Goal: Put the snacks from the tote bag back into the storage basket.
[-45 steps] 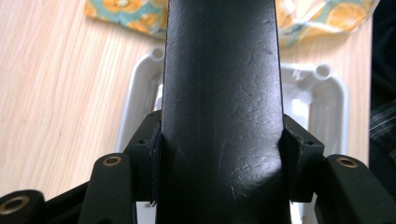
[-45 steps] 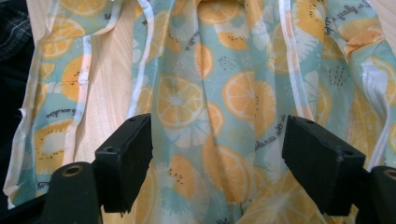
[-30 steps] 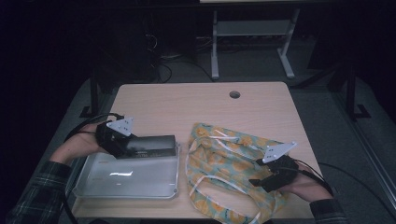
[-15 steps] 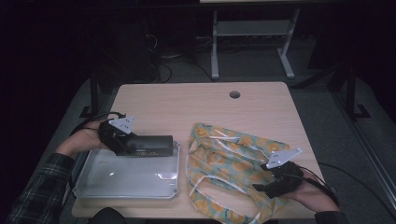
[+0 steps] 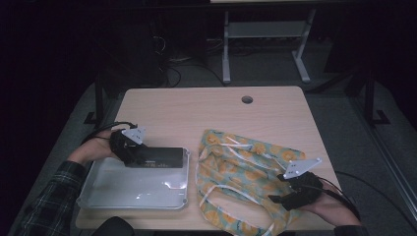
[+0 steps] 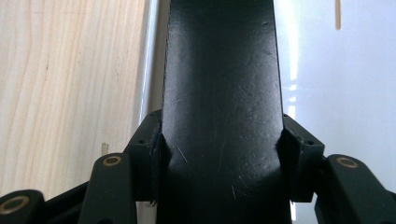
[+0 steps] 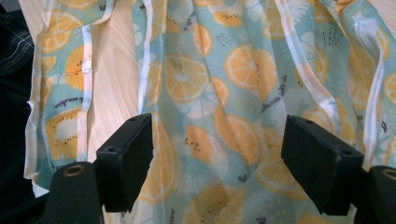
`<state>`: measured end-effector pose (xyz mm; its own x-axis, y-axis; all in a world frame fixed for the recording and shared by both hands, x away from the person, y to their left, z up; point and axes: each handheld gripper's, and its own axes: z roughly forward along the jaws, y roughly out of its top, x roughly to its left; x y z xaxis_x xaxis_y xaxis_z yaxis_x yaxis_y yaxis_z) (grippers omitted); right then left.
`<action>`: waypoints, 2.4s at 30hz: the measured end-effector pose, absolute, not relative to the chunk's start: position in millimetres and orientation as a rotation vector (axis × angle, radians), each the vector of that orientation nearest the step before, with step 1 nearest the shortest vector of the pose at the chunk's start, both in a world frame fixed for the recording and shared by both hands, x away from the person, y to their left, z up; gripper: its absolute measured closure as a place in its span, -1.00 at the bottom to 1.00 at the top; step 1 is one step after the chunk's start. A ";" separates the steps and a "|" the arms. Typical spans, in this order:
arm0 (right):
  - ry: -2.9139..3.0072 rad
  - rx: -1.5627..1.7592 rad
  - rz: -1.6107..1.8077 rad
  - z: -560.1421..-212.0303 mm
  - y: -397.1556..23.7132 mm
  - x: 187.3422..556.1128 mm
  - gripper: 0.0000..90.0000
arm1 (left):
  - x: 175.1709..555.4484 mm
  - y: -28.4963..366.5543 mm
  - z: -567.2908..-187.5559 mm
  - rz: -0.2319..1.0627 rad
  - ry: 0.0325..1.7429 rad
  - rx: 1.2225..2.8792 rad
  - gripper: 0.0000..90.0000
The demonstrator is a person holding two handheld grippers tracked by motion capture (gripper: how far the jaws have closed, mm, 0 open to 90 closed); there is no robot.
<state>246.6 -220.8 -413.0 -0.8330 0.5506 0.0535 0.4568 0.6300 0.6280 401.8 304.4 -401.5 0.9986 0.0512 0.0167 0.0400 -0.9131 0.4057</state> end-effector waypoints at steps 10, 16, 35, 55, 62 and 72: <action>2.708 0.836 0.982 -413.4 -221.0 247.0 -0.45 | 403.5 304.0 -407.5 0.048 0.024 2.703 -0.06; 2.716 0.841 0.979 -413.5 -220.3 246.9 -0.45 | 405.9 302.9 -411.1 0.061 0.042 2.704 -0.07; 2.729 0.832 0.983 -413.6 -218.7 247.2 -0.45 | 404.4 308.5 -407.0 0.054 0.176 2.670 -0.43; 2.761 0.738 1.011 -415.5 -205.2 272.9 -0.49 | 348.0 337.5 -367.5 0.172 0.539 2.532 -0.68; 2.749 0.721 1.053 -414.7 -197.6 284.3 -0.56 | 318.8 336.9 -363.1 0.195 0.659 2.479 -0.67; 2.673 0.695 1.119 -405.5 -194.2 285.0 -0.56 | 282.8 298.5 -363.6 0.258 0.678 2.412 -0.64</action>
